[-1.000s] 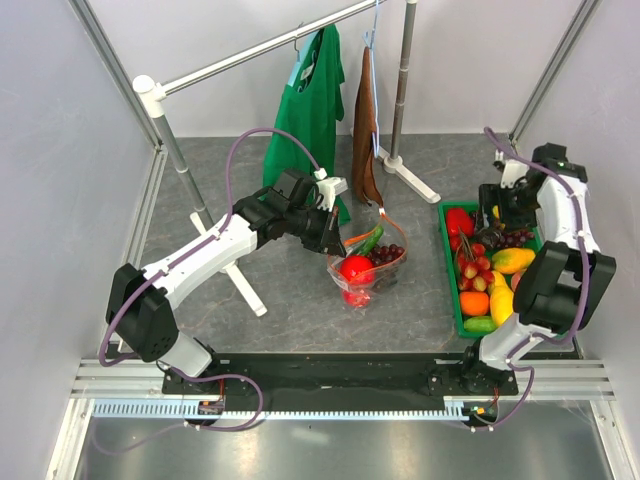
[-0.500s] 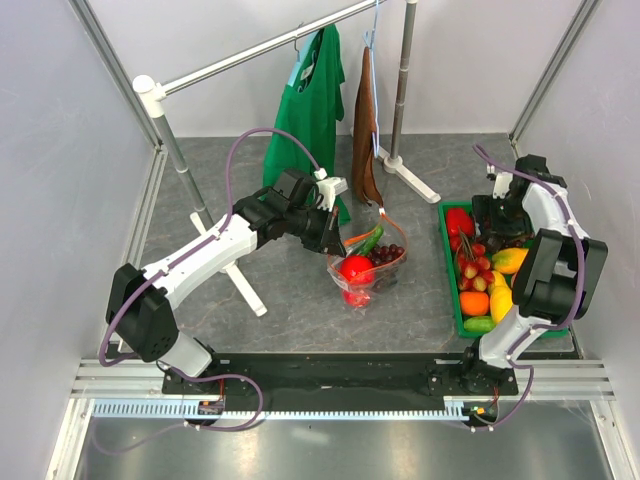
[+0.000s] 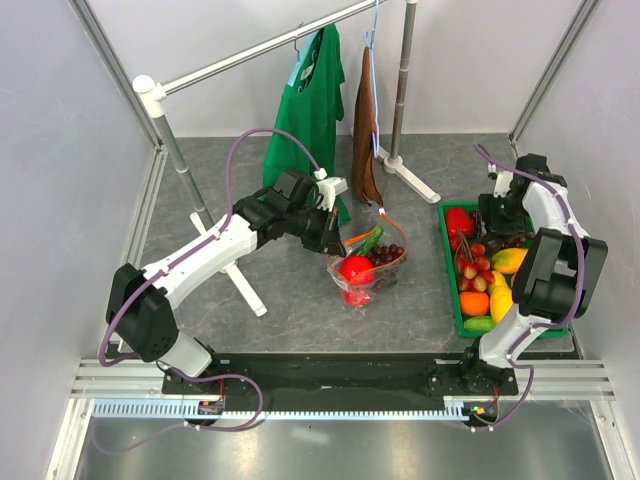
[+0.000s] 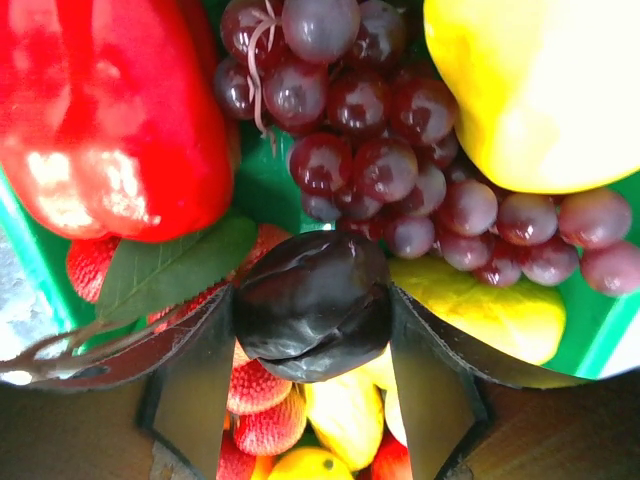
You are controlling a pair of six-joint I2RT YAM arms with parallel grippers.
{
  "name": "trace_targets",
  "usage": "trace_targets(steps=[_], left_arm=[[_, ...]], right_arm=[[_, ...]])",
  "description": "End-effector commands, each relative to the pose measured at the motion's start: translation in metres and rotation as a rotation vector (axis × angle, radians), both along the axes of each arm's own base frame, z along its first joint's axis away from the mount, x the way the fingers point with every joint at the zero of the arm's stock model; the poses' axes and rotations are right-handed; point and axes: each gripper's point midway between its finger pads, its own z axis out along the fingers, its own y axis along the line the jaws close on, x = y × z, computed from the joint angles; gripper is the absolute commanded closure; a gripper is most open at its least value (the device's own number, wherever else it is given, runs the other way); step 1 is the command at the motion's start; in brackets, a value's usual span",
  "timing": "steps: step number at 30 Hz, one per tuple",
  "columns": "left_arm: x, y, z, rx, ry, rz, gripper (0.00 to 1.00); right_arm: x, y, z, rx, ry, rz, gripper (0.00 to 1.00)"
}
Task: Place the food in the zip-top bag and seal the zipper
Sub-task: Pick up the fake fruit from the bin, then place the fake fruit in the zipper food storage bag.
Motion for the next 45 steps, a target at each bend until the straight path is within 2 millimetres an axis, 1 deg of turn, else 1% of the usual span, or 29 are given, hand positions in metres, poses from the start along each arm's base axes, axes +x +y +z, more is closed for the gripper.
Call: trace_targets(steps=[1, 2, 3, 4, 5, 6, 7, 8, 9, 10, 11, 12, 13, 14, 15, 16, 17, 18, 20, 21, 22, 23, 24, 25, 29, 32, 37, 42, 45], left_arm=[[0.004, -0.002, 0.009, -0.019, -0.018, -0.005, 0.98], [0.004, -0.001, 0.009, -0.018, -0.017, -0.004, 0.98], [0.003, -0.001, 0.009, -0.018, -0.017, -0.005, 0.98], [0.003, -0.001, 0.008, -0.018, -0.013, -0.006, 0.98], [0.002, -0.001, 0.008, -0.021, -0.012, -0.013, 0.98], [0.001, -0.001, 0.008, -0.022, -0.009, -0.015, 0.98], [0.001, -0.001, 0.007, -0.019, -0.009, -0.013, 0.98], [0.001, 0.000, 0.007, -0.015, -0.009, -0.012, 0.98], [0.001, 0.000, 0.007, -0.016, -0.012, -0.012, 0.98], [0.001, 0.001, 0.005, -0.009, -0.010, -0.008, 0.98], [0.001, 0.001, 0.005, -0.007, -0.011, -0.006, 0.98], [0.001, 0.001, 0.006, -0.008, -0.012, -0.006, 0.98], [0.001, 0.002, 0.006, -0.007, -0.012, -0.007, 0.98], [0.002, 0.001, 0.006, -0.006, -0.014, -0.007, 0.98], [0.001, 0.002, 0.005, 0.001, -0.012, -0.009, 0.98], [0.002, 0.002, 0.006, 0.001, -0.015, -0.009, 0.98], [0.003, 0.001, 0.007, 0.002, -0.018, -0.010, 0.98], [0.003, 0.002, 0.008, 0.004, -0.022, -0.013, 0.98], [0.006, 0.003, 0.006, 0.017, -0.033, -0.009, 0.98], [0.008, 0.004, 0.005, 0.026, -0.042, -0.007, 0.98], [0.008, 0.004, 0.006, 0.027, -0.043, -0.008, 0.98], [0.008, 0.003, 0.007, 0.026, -0.044, -0.010, 0.98], [0.007, 0.003, 0.006, 0.024, -0.038, -0.013, 0.98], [0.006, 0.003, 0.007, 0.019, -0.037, -0.016, 0.98], [0.004, 0.002, 0.009, 0.013, -0.026, -0.019, 0.98], [0.003, 0.002, 0.011, 0.009, -0.025, -0.022, 0.98], [0.003, 0.003, 0.011, 0.018, -0.029, -0.027, 0.98], [0.004, 0.003, 0.013, 0.020, -0.032, -0.033, 0.98], [0.003, 0.001, 0.013, 0.015, -0.025, -0.038, 0.98]], right_arm=[[0.010, 0.001, 0.055, 0.024, -0.115, 0.004, 0.47], [0.008, 0.008, 0.063, 0.057, -0.117, 0.020, 0.48], [0.012, 0.023, 0.076, 0.120, -0.161, 0.054, 0.53], [0.018, 0.032, 0.091, 0.150, -0.204, 0.074, 0.55], [0.018, 0.043, 0.104, 0.179, -0.231, 0.102, 0.55], [0.020, 0.062, 0.114, 0.222, -0.256, 0.149, 0.56], [0.023, 0.082, 0.133, 0.300, -0.305, 0.202, 0.57], [0.022, 0.098, 0.150, 0.351, -0.349, 0.250, 0.57], [0.021, 0.117, 0.163, 0.401, -0.378, 0.303, 0.57], [0.019, 0.139, 0.185, 0.494, -0.434, 0.373, 0.57], [0.014, 0.153, 0.202, 0.540, -0.473, 0.421, 0.57], [0.009, 0.172, 0.214, 0.586, -0.495, 0.485, 0.57], [0.004, 0.190, 0.236, 0.657, -0.543, 0.560, 0.57], [-0.004, 0.202, 0.251, 0.676, -0.577, 0.601, 0.58], [-0.012, 0.221, 0.259, 0.697, -0.588, 0.662, 0.58], [-0.013, 0.232, 0.268, 0.696, -0.625, 0.704, 0.58], [-0.020, 0.239, 0.278, 0.692, -0.651, 0.732, 0.59], [-0.033, 0.263, 0.280, 0.713, -0.641, 0.807, 0.58], [-0.041, 0.280, 0.280, 0.692, -0.640, 0.853, 0.58], [-0.052, 0.298, 0.277, 0.690, -0.626, 0.930, 0.58], [-0.060, 0.304, 0.270, 0.673, -0.594, 0.956, 0.58], [-0.064, 0.310, 0.264, 0.643, -0.584, 0.981, 0.58], [-0.067, 0.317, 0.254, 0.570, -0.583, 1.026, 0.58], [-0.070, 0.319, 0.239, 0.546, -0.553, 1.039, 0.58], [-0.069, 0.324, 0.209, 0.423, -0.520, 1.088, 0.58], [-0.068, 0.325, 0.195, 0.371, -0.496, 1.133, 0.58], [-0.078, 0.319, 0.177, 0.301, -0.455, 1.213, 0.58], [-0.087, 0.311, 0.167, 0.222, -0.443, 1.253, 0.57], [-0.076, 0.303, 0.166, 0.157, -0.449, 1.175, 0.26]])
